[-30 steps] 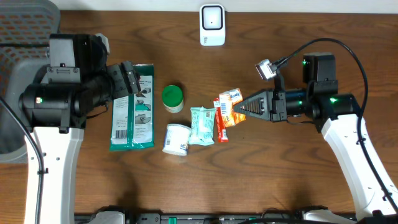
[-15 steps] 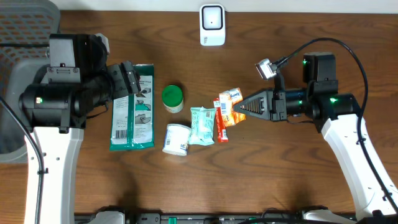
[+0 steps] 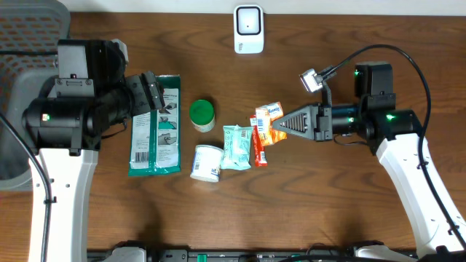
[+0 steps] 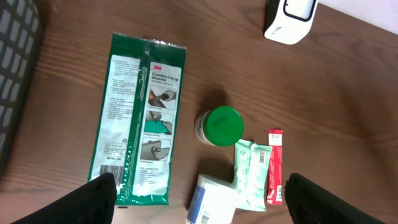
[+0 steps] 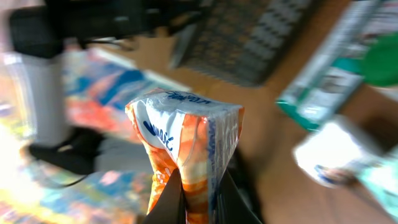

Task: Scan the item barcode
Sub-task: 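Lift the tissue pack and carry it toward the white scanner, then hold the tissue pack's barcode against the scanner window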

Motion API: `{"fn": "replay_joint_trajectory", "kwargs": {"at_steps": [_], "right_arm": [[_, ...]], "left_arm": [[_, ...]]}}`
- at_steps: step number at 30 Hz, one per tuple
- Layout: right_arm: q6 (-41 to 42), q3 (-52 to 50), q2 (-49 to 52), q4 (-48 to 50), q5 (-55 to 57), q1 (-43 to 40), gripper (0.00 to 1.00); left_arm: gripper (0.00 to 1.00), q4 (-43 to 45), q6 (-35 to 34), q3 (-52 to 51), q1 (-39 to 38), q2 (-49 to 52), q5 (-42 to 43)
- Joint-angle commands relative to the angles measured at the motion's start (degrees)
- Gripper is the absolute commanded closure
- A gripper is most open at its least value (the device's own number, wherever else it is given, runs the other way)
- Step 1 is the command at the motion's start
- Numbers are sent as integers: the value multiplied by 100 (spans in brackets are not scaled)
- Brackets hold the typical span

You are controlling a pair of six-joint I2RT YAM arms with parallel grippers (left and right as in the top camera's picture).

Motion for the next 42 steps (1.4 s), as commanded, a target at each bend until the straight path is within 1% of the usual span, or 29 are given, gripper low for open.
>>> {"fn": "replay_joint_trajectory", "kwargs": {"at_steps": [1, 5, 6, 7, 10, 12, 15, 19, 23, 25, 27, 29, 32, 35, 37, 40, 42], "right_arm": [[-424, 68, -24, -264, 2245, 76, 99], [-247, 68, -24, -693, 5619, 254, 99], [-192, 70, -24, -728, 6279, 313, 99], [-197, 74, -28, -719, 6618, 356, 99], [-310, 214, -42, -723, 7099, 433, 99], [-328, 490, -42, -901, 7469, 463, 99], [-407, 1165, -13, -1331, 8153, 529, 99], [-570, 2243, 256, -1908, 8555, 603, 99], [-927, 3637, 1051, -2638, 8640, 748, 99], [-1117, 4524, 1674, -3115, 8741, 850, 99], [-1165, 5440, 2306, -3519, 9145, 977, 99], [-1231, 6330, 2907, -3720, 9648, 1145, 99], [-1543, 7488, 3703, -3624, 10408, 1460, 99], [-2024, 8076, 4264, -3163, 10983, 1766, 99], [-2339, 8107, 4496, -2787, 11269, 1928, 99], [-2588, 8105, 4843, -2291, 11737, 2114, 99], [-3058, 8105, 5143, -1856, 11857, 2203, 99]], "left_arm": [[14, -17, -9, -24, -11, -22, -37], [14, -17, -9, -24, -11, -22, -37], [14, -17, -9, -24, -11, -22, -37], [14, -17, -9, -24, -11, -22, -35], [14, -17, -9, -24, -11, -22, -37], [14, -17, -9, -24, -11, -22, -37], [14, -17, -9, -24, -11, -22, -37], [14, -17, -9, -24, -11, -22, -37], [14, -17, -9, -24, -11, -22, -37], [14, -17, -9, -24, -11, -22, -37], [14, -17, -9, -24, -11, -22, -35], [14, -17, -9, -24, -11, -22, -37], [14, -17, -9, -24, -11, -22, -37], [13, -17, -9, -24, -11, -22, -37], [14, -17, -9, -24, -11, -22, -37], [14, -17, -9, -24, -11, -22, -37], [14, -17, -9, -24, -11, -22, -35]]}}
